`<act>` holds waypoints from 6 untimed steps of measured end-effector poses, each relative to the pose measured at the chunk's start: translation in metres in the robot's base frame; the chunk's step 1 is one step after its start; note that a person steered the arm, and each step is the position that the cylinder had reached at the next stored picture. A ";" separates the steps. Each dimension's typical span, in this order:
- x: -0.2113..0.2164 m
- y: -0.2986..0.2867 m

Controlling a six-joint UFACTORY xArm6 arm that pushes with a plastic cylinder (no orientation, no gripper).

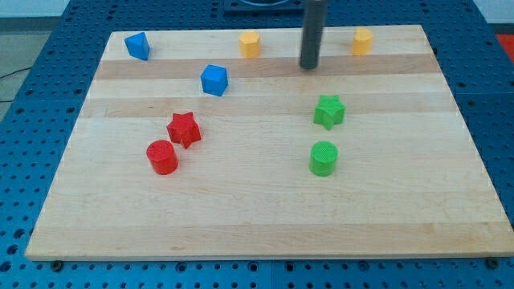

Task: Keep the red star at the center left of the board

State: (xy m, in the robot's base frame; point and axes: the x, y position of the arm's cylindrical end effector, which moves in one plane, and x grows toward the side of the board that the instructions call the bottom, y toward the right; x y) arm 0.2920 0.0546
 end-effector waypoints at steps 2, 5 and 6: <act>0.135 -0.099; 0.161 -0.233; 0.147 -0.265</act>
